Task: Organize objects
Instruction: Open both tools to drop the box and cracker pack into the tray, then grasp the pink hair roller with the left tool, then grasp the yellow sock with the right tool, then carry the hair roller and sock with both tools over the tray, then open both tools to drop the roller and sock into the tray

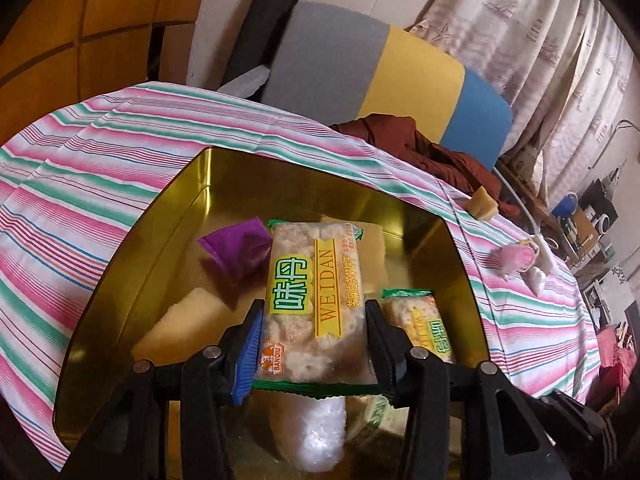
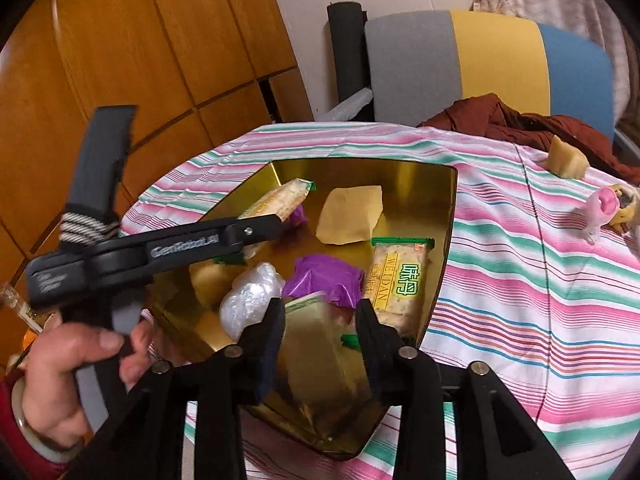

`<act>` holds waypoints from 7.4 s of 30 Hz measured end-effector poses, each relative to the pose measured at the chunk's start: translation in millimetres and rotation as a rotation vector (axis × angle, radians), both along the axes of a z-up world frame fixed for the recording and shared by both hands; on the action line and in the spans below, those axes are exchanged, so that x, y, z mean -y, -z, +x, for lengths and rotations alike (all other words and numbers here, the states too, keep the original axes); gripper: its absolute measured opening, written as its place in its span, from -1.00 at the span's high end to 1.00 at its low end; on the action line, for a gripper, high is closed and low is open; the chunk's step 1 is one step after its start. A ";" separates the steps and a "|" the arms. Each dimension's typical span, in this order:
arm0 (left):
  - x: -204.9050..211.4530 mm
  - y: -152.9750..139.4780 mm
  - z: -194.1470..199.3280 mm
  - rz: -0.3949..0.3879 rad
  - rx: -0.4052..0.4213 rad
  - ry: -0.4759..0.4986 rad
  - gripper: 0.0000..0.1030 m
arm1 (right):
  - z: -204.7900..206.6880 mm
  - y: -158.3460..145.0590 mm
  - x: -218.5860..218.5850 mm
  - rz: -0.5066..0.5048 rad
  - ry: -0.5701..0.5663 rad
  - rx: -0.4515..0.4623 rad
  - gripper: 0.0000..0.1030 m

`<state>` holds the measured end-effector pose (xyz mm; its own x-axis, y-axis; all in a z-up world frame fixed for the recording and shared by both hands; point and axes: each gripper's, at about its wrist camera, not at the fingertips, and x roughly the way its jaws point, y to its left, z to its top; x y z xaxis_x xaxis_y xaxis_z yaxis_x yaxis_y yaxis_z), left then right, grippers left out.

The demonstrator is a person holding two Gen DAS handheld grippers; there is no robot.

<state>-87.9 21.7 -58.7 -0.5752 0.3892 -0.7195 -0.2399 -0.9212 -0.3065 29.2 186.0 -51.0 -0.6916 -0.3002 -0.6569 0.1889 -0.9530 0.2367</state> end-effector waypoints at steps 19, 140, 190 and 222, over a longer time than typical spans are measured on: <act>8.9 -31.3 10.8 -0.045 -0.138 -0.140 -0.32 | 11.6 6.6 -40.2 -0.077 0.112 0.008 -0.05; -275.5 30.0 39.7 -0.040 -0.205 0.351 0.30 | -12.7 43.1 -294.5 0.017 0.682 -0.045 0.35; 17.6 -34.7 -33.1 0.052 -0.135 -0.007 0.30 | -85.6 -19.2 -55.0 -0.021 0.235 -0.065 0.11; -4.9 -31.5 9.3 0.007 -0.138 -0.094 -0.21 | -26.9 -0.6 -101.0 -0.155 0.334 -0.015 -0.41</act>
<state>-78.6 26.6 -27.2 -0.7029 0.3335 -0.6282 -0.1927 -0.9395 -0.2832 2.4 287.1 -50.5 -0.7773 -0.1511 -0.6107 -0.1223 -0.9159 0.3823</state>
